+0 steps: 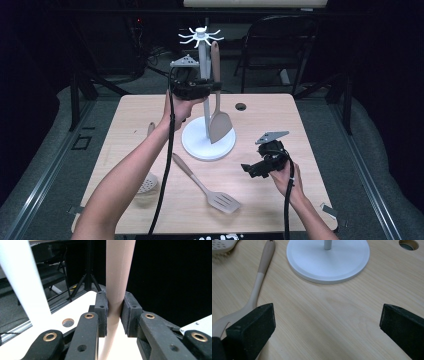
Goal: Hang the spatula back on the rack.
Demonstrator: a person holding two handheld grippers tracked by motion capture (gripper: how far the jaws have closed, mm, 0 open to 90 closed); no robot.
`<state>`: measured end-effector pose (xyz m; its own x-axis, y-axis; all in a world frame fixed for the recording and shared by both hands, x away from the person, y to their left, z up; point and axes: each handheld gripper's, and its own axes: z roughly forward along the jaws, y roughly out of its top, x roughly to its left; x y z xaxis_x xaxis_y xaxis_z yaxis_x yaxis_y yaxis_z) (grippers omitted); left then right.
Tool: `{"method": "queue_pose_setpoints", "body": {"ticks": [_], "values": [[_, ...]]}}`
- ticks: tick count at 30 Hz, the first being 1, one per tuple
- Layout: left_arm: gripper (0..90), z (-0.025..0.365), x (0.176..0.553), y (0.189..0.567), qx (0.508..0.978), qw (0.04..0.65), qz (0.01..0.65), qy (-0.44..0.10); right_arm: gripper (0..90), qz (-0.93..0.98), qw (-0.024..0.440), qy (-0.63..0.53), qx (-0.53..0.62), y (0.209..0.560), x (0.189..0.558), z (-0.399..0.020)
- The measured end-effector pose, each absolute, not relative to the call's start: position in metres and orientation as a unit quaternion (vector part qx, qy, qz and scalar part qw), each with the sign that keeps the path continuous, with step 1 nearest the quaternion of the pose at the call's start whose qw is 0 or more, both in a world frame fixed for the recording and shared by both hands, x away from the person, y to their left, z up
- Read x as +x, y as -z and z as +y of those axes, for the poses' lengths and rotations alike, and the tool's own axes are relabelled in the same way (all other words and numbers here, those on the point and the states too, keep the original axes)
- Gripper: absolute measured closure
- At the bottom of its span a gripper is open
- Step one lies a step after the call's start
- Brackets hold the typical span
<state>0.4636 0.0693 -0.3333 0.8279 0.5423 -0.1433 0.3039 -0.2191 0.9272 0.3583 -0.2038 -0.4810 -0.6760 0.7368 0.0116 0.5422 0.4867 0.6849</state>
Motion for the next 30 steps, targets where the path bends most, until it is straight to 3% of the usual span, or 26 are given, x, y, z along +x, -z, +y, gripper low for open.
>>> {"method": "queue_pose_setpoints", "body": {"ticks": [30], "values": [[76.5,0.08,0.478,0.338,0.773,0.549,0.293,-0.126,0.0,0.851,0.136,-0.339,0.377,0.482,0.36,-0.205]]}}
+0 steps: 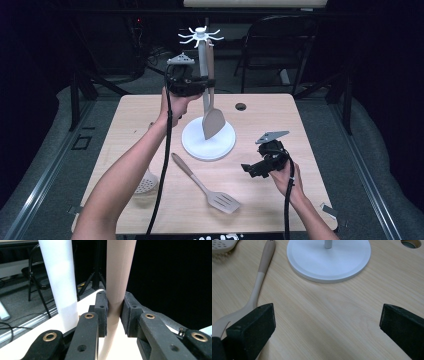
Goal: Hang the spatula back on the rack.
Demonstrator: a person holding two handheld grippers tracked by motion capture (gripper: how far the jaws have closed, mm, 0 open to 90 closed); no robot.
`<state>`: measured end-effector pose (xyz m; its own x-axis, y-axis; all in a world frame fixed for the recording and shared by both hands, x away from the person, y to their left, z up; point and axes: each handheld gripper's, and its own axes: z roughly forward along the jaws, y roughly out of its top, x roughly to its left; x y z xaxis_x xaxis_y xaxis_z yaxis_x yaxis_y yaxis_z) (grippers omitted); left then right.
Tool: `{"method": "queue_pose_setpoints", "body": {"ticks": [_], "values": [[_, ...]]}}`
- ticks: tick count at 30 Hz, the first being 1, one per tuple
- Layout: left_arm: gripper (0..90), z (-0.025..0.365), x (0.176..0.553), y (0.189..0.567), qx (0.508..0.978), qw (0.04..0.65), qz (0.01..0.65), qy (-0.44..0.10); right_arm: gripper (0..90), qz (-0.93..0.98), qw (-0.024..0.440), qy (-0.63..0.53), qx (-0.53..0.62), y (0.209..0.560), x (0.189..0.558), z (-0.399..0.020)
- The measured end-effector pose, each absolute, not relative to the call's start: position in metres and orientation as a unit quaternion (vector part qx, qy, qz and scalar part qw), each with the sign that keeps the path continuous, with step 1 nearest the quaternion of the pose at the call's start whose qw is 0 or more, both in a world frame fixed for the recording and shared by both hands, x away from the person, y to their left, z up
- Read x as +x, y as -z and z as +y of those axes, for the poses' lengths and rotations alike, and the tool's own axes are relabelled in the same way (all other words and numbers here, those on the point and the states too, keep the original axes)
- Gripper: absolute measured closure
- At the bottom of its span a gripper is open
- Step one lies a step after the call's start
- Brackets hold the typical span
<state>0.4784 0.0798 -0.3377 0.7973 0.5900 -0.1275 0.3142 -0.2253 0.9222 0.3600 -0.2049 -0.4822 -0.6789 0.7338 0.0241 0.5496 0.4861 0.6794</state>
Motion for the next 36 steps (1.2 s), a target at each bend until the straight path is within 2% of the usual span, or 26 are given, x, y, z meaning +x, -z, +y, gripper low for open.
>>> {"method": "queue_pose_setpoints", "body": {"ticks": [14,18,22,24,36], "values": [[75.8,0.077,0.476,0.338,0.775,0.536,0.295,-0.156,0.0,0.854,0.134,-0.334,0.376,0.483,0.36,-0.203],[73.6,0.079,0.475,0.339,0.771,0.543,0.298,-0.151,0.0,0.854,0.134,-0.334,0.375,0.483,0.36,-0.202],[66.2,0.081,0.473,0.339,0.769,0.545,0.3,-0.146,0.3,0.857,0.135,-0.331,0.372,0.483,0.36,-0.202],[57.5,0.082,0.47,0.34,0.77,0.54,0.306,-0.145,0.4,0.857,0.135,-0.33,0.371,0.483,0.36,-0.202],[28.8,0.095,0.455,0.335,0.779,0.53,0.297,-0.153,1.9,0.859,0.136,-0.321,0.374,0.484,0.36,-0.2]]}}
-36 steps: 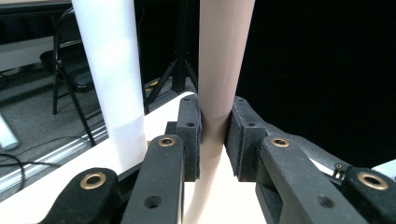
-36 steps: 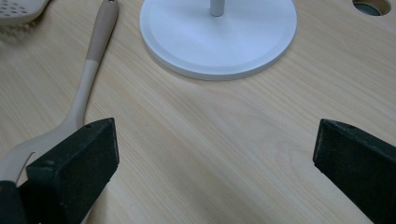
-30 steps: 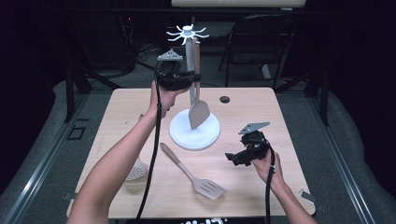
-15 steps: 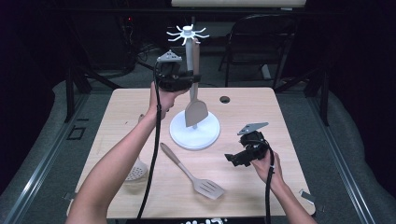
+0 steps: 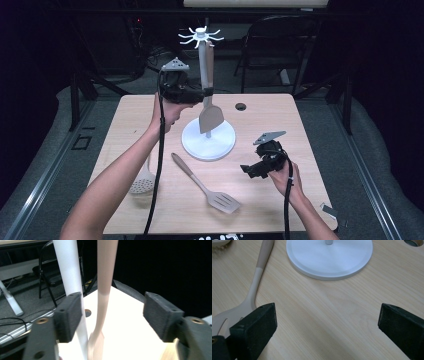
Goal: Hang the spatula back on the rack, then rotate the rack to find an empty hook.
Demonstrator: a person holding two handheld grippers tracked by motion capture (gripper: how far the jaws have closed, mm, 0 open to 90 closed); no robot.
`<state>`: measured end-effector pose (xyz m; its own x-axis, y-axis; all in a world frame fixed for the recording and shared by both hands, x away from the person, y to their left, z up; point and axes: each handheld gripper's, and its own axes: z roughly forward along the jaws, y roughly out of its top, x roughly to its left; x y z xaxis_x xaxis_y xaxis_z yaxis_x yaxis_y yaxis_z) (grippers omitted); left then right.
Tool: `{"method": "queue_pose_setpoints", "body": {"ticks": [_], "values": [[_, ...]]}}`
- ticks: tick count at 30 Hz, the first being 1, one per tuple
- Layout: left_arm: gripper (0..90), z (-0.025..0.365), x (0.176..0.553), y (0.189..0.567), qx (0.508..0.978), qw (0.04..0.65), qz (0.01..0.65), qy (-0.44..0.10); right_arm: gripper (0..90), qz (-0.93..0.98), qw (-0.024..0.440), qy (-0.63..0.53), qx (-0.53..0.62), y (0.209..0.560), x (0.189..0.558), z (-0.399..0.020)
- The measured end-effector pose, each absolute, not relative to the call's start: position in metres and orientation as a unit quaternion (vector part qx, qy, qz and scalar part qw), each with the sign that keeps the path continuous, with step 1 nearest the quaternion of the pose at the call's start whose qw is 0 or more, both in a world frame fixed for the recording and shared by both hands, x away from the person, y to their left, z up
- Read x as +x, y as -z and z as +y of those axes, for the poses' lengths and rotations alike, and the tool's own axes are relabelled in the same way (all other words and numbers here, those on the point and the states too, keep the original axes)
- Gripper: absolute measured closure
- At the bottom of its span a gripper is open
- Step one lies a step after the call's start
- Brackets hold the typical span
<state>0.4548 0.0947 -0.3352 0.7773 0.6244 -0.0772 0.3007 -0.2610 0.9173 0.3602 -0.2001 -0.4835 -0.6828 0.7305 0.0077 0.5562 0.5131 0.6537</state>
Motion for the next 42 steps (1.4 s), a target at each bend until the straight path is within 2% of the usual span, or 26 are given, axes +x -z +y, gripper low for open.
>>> {"method": "queue_pose_setpoints", "body": {"ticks": [3,7,16,20,22,24,28,34,42], "values": [[21.3,0.1,0.452,0.333,0.781,0.526,0.299,-0.156,2.8,0.86,0.136,-0.32,0.374,0.484,0.361,-0.199],[16.6,0.108,0.451,0.329,0.777,0.526,0.307,-0.16,3.1,0.86,0.136,-0.319,0.374,0.484,0.361,-0.198],[17.5,0.121,0.447,0.311,0.774,0.524,0.307,-0.181,4.2,0.861,0.135,-0.313,0.377,0.486,0.362,-0.197],[34.4,0.125,0.445,0.302,0.773,0.518,0.307,-0.202,5.0,0.862,0.133,-0.308,0.38,0.488,0.362,-0.198],[49.8,0.128,0.444,0.299,0.766,0.521,0.313,-0.21,5.4,0.863,0.132,-0.304,0.381,0.488,0.362,-0.198],[59.8,0.131,0.444,0.295,0.76,0.526,0.315,-0.216,5.6,0.864,0.131,-0.303,0.381,0.49,0.363,-0.197],[74.5,0.132,0.443,0.286,0.76,0.522,0.305,-0.239,5.9,0.866,0.131,-0.298,0.379,0.491,0.363,-0.197],[87.8,0.131,0.445,0.27,0.744,0.532,0.306,-0.263,6.3,0.867,0.133,-0.296,0.378,0.491,0.363,-0.197],[89.4,0.125,0.447,0.254,0.737,0.541,0.301,-0.271,6.5,0.866,0.133,-0.297,0.379,0.492,0.363,-0.197]]}}
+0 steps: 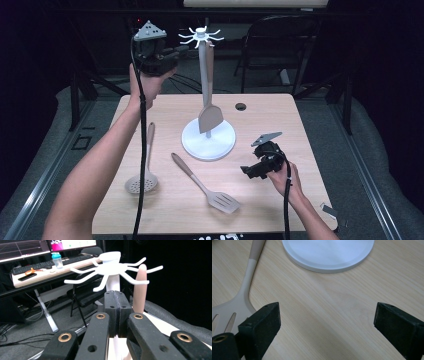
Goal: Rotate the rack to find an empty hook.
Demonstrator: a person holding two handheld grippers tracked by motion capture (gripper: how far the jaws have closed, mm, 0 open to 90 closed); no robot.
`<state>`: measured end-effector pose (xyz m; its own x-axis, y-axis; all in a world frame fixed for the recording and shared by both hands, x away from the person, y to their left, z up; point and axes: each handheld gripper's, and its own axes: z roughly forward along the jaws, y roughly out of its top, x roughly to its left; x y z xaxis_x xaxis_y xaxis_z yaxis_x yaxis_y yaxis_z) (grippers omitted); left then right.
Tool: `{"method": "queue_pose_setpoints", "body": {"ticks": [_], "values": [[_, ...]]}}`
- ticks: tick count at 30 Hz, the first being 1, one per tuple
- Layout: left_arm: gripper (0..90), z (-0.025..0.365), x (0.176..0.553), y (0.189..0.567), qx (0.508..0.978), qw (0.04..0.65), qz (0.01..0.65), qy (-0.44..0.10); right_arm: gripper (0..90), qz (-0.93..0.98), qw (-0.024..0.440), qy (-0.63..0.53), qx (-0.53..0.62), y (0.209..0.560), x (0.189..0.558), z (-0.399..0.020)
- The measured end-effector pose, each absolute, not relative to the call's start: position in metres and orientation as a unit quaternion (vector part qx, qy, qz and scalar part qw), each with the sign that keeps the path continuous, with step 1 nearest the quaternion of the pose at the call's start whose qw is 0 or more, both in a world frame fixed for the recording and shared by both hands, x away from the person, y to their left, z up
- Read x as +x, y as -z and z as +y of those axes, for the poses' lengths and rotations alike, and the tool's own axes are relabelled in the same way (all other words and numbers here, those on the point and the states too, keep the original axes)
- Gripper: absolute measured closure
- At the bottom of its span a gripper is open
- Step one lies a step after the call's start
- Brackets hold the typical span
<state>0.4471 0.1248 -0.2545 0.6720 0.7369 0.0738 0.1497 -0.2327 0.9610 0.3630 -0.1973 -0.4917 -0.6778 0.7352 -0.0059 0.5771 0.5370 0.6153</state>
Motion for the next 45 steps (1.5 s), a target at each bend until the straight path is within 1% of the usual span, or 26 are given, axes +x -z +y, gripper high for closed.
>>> {"method": "queue_pose_setpoints", "body": {"ticks": [19,25,29,31,34,40,45], "values": [[89.6,0.126,0.463,0.251,0.726,0.531,0.327,-0.291,6.9,0.873,0.135,-0.284,0.372,0.491,0.363,-0.196],[89.6,0.127,0.456,0.256,0.73,0.53,0.321,-0.288,7.1,0.876,0.133,-0.28,0.369,0.492,0.363,-0.195],[89.6,0.126,0.444,0.261,0.739,0.53,0.304,-0.284,7.1,0.876,0.134,-0.281,0.369,0.492,0.363,-0.196],[89.6,0.126,0.438,0.262,0.737,0.548,0.293,-0.267,7.1,0.874,0.134,-0.285,0.37,0.492,0.363,-0.196],[89.7,0.122,0.432,0.258,0.741,0.548,0.279,-0.271,7.2,0.874,0.132,-0.283,0.372,0.492,0.363,-0.194],[89.6,0.114,0.43,0.253,0.743,0.546,0.268,-0.277,7.2,0.876,0.131,-0.282,0.369,0.493,0.363,-0.193],[89.6,0.114,0.435,0.251,0.738,0.548,0.275,-0.282,7.2,0.876,0.134,-0.28,0.37,0.493,0.363,-0.195]]}}
